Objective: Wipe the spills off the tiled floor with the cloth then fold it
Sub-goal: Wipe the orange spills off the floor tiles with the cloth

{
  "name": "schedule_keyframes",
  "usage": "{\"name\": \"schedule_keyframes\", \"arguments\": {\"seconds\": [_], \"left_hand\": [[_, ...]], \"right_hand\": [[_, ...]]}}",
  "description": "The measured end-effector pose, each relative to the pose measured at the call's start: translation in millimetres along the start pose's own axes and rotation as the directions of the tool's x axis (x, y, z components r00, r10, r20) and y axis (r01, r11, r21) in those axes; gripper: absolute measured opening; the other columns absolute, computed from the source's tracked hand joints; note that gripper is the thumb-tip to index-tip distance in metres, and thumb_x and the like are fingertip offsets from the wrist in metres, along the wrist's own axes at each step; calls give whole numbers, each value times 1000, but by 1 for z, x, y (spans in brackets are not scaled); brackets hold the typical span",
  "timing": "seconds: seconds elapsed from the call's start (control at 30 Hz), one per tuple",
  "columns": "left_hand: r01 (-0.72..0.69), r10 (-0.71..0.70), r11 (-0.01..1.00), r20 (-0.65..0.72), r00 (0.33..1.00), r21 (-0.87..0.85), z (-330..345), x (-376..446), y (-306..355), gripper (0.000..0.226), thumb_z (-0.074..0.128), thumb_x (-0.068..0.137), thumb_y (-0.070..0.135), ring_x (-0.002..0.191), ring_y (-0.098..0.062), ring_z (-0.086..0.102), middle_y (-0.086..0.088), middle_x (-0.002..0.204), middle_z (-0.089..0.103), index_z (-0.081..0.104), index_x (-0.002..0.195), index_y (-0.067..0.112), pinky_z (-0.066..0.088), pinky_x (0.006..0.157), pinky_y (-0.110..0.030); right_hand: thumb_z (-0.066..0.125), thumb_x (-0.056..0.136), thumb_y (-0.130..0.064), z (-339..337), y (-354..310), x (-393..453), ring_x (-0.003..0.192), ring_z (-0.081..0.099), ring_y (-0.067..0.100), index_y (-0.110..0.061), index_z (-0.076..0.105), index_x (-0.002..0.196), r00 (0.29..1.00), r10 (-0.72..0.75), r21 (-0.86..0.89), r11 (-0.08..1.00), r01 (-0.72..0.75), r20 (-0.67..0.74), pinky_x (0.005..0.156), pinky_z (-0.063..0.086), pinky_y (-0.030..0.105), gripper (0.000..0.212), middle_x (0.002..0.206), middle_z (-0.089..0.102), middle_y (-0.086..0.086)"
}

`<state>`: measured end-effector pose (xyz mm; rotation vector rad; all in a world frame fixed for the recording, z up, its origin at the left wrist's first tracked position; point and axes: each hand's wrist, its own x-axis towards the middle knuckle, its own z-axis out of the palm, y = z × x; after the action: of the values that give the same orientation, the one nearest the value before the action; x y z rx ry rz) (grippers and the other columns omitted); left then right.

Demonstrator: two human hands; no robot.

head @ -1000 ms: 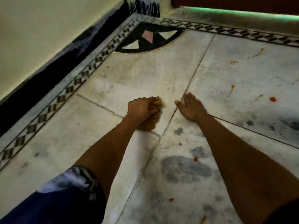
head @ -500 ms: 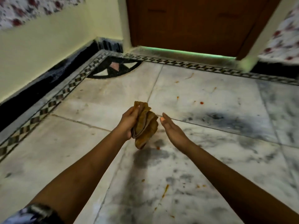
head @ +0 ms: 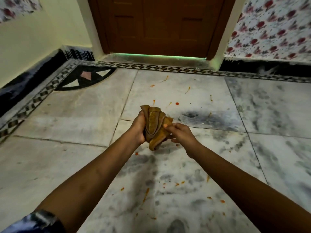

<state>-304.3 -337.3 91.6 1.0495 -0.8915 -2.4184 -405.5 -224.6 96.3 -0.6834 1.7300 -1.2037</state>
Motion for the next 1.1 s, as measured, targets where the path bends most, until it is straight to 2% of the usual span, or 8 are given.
{"name": "schedule_keyframes", "arguments": {"seconds": [0.2,0.4,0.57,0.67,0.8,0.93,1.0,1.1], "left_hand": [[41,-35,998,-129,991,39,16,-11,-17,75,31,85,72,96,-31,63,-18,106,67,67,104,9,51,79,-42],[14,59,919,-173,983,394,11,-38,-25,21,61,87,34,94,-20,61,-6,102,64,61,100,18,53,81,-36],[27,91,864,-208,974,504,-6,-49,-33,55,76,75,24,100,-22,64,-7,113,65,50,124,17,55,75,-34],[14,100,809,-162,982,588,-7,-53,-33,54,76,75,18,99,-22,65,-7,113,64,49,122,18,56,79,-35],[22,80,754,-125,989,656,-3,-54,-31,55,72,71,20,101,-29,65,-15,111,66,53,121,12,53,88,-40],[26,190,752,-254,948,659,8,-52,-29,11,49,83,8,68,-24,59,-10,72,62,60,83,12,50,61,-29],[57,217,772,-345,913,633,6,-51,-26,19,45,84,2,70,-25,57,-11,72,60,58,73,11,47,64,-30],[63,207,824,-403,891,563,-1,-59,-10,12,49,86,7,77,-25,61,-12,87,64,60,83,11,49,71,-32]], "right_hand": [[70,82,-22,-12,19,-7,84,59,26,-16,58,74,990,38,66,997,-30,-133,77,50,38,16,85,62,10],[65,86,-14,-13,18,-1,84,61,27,-17,57,75,994,68,147,988,-56,-80,59,50,28,15,87,62,10],[58,91,-14,-3,14,-5,73,60,17,-15,55,78,996,71,171,982,-80,57,60,50,26,13,81,62,6],[55,93,-15,-1,14,-7,76,58,18,-14,57,80,995,46,211,975,-63,83,72,53,36,13,80,60,5],[52,94,-15,-3,14,-9,79,59,14,-13,56,88,992,2,250,968,-33,125,66,48,22,8,83,62,2],[51,94,-14,-12,15,-7,79,57,13,-17,55,79,995,-23,271,963,-4,98,70,47,22,16,83,60,1],[50,95,-16,-16,16,-6,78,57,16,-19,55,80,998,-10,291,957,-9,64,69,48,27,16,84,60,2],[48,96,-18,-20,16,-5,77,59,19,-20,55,84,999,34,339,940,-40,22,71,49,32,14,85,61,3]]}}
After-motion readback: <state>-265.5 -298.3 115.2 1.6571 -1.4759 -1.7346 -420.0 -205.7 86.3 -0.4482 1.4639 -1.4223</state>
